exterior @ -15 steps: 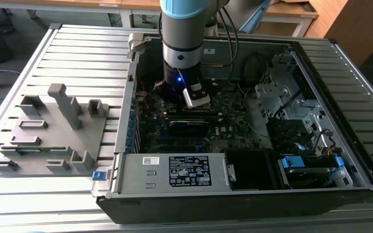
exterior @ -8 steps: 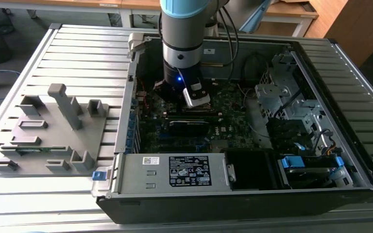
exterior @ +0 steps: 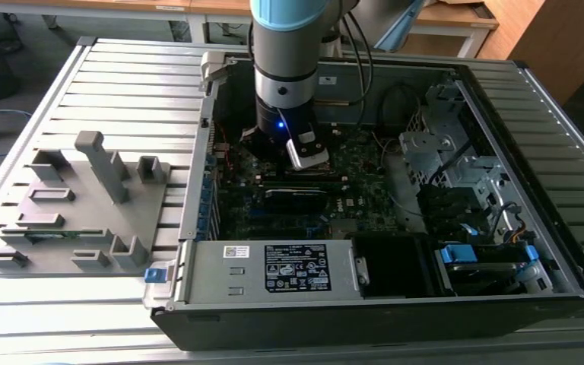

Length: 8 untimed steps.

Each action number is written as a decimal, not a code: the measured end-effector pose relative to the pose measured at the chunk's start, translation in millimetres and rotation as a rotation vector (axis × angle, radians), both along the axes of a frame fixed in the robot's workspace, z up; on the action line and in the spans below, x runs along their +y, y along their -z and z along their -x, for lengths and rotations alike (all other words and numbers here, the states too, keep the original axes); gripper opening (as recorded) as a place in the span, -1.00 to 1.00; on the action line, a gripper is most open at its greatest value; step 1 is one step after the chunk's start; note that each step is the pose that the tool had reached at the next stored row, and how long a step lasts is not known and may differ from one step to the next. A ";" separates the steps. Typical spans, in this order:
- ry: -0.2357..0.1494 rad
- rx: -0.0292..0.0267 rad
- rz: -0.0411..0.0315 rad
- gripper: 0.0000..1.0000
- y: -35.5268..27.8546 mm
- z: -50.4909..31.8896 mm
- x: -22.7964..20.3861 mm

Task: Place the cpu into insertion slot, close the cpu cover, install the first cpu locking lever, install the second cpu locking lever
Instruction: 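Install the second cpu locking lever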

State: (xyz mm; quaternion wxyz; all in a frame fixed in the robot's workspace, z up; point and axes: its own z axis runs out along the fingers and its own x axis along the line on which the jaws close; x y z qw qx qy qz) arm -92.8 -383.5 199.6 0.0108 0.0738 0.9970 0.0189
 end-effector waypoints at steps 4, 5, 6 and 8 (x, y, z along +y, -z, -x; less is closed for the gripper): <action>0.000 -0.0002 -0.0020 -0.79 0.3 0.0 0.0; 0.000 -0.0003 -0.0071 -0.79 0.5 0.0 0.0; 0.000 -0.0002 -0.0128 -0.79 0.6 0.0 -0.1; 0.000 -0.0002 -0.0155 -0.79 0.7 0.0 -0.1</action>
